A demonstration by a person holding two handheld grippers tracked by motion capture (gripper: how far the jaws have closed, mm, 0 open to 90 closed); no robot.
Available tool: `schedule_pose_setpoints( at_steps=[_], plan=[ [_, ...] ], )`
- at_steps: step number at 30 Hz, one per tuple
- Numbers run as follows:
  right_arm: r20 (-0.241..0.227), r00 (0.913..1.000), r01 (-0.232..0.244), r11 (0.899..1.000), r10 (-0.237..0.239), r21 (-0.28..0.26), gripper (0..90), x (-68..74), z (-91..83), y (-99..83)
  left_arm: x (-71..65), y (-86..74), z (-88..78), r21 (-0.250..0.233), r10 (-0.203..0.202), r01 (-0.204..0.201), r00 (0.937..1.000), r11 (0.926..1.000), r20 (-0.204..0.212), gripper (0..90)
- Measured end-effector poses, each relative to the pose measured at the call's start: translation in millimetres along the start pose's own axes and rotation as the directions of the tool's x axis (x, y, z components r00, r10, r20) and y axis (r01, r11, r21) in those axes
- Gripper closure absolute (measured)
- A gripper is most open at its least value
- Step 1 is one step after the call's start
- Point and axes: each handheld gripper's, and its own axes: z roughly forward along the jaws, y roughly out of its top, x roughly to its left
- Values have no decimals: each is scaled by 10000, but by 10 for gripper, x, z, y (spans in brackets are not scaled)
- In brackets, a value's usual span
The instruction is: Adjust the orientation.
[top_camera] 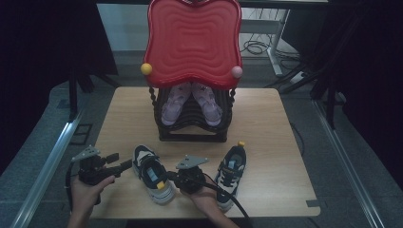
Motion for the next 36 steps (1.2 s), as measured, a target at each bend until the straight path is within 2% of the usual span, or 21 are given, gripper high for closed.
schedule_pose_setpoints(
  at_steps=[9, 20, 28, 36],
  plan=[
    [-471, 9984, 321, 9994, -326, -112, 896, 97, 33, -23, 36, 8, -49, -117, -54, 53, 10000, 9999, -84, 259],
    [-1012, 9938, 429, 9988, -450, -230, 896, 183, 130, -42, 67, 10, -93, -269, -42, 35, 9997, 9996, -255, 258],
    [-1246, 9910, 458, 9985, -491, -295, 896, 217, 186, -45, 72, 14, -108, -294, -44, 37, 9997, 9996, -232, 261],
    [-1522, 9851, 747, 9964, -800, -402, 895, 304, 267, -33, 117, 29, -202, -578, -134, 115, 9994, 9983, -329, 261]
  ],
)
